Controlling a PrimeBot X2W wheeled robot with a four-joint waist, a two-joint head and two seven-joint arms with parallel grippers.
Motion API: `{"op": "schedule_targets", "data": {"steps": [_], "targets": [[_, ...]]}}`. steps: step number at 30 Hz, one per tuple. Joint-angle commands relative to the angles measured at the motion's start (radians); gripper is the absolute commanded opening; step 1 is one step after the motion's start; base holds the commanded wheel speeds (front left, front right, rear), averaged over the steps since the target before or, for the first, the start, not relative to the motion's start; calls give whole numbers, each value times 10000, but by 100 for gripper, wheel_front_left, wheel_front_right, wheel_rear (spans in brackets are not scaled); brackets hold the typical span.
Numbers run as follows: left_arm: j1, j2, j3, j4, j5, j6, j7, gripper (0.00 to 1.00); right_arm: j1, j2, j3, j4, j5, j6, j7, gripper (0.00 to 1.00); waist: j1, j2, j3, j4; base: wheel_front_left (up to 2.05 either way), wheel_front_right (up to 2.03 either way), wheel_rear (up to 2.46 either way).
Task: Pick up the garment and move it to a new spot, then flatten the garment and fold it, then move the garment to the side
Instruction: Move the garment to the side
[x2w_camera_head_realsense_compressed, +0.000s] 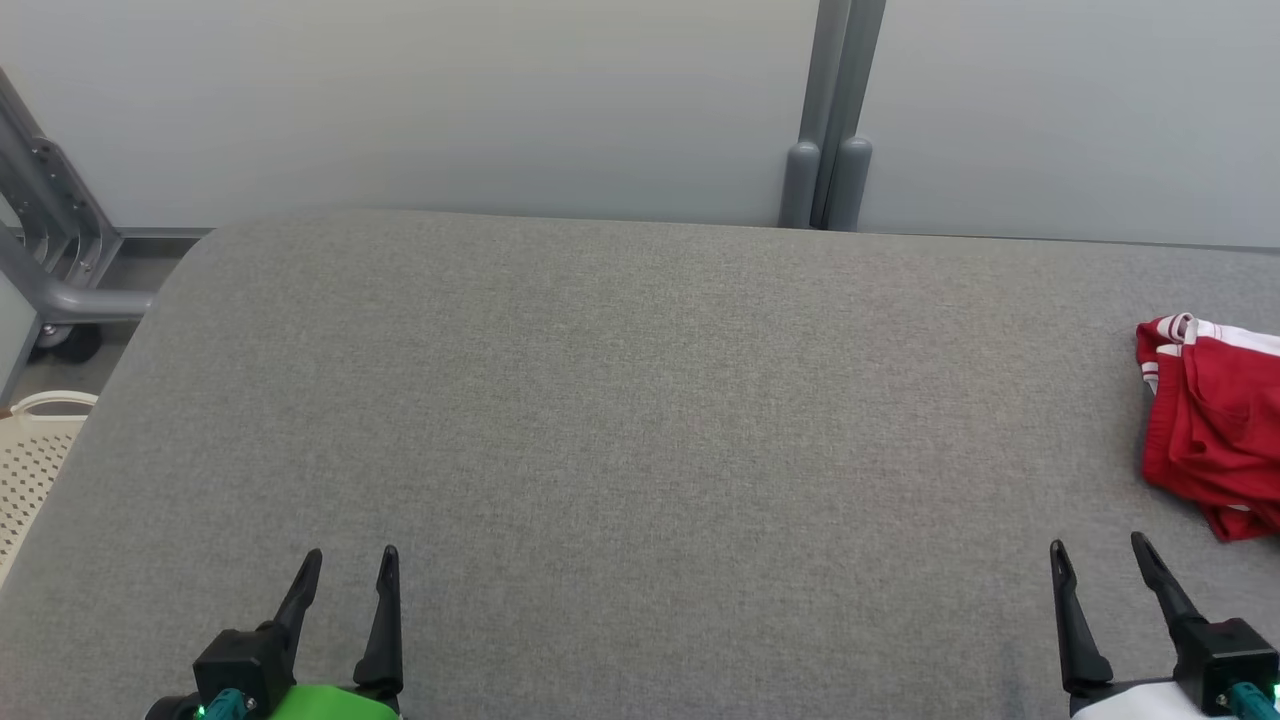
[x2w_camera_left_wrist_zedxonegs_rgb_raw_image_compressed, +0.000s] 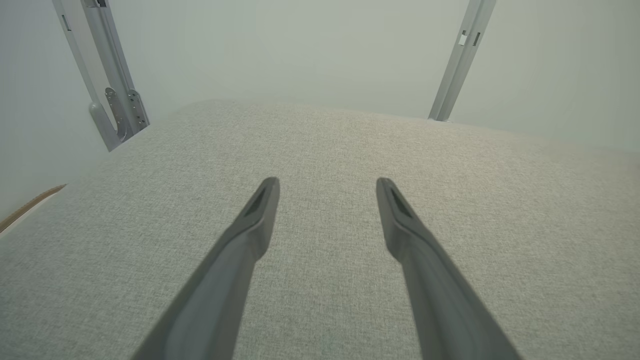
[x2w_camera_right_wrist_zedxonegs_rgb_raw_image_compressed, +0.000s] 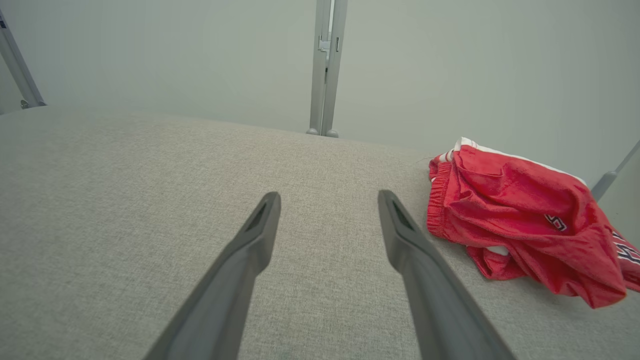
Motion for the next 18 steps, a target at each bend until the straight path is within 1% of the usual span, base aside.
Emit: {"op": "schedule_targets", "data": {"steps": [1,3,6,8,13,18], "targets": [[140,-45,62,-14,99,-48,-44,100,132,78,-77,71,-124,-3,-42,100,0,65,-27,37,0,0,0],[168,-94,206,30,190,-153,-45,100,78,171,-161,216,-504,-3,-43,100,0,65,-38,42,0,0,0],[183,-145,292,55,241,-201,-45,100,35,244,-223,291,-672,-3,-44,100,0,65,-42,21,0,0,0],[194,-204,332,134,317,-377,-46,100,-64,314,-256,282,-742,-3,-44,100,0,65,-37,-12,0,0,0],[128,-260,401,232,457,-619,-39,100,-110,376,-491,162,-912,-3,-45,100,0,65,-45,-89,0,0,0],[123,-310,465,279,552,-822,-40,100,-97,405,-1169,320,-1021,-3,-45,100,0,65,-70,-173,0,0,0]]}}
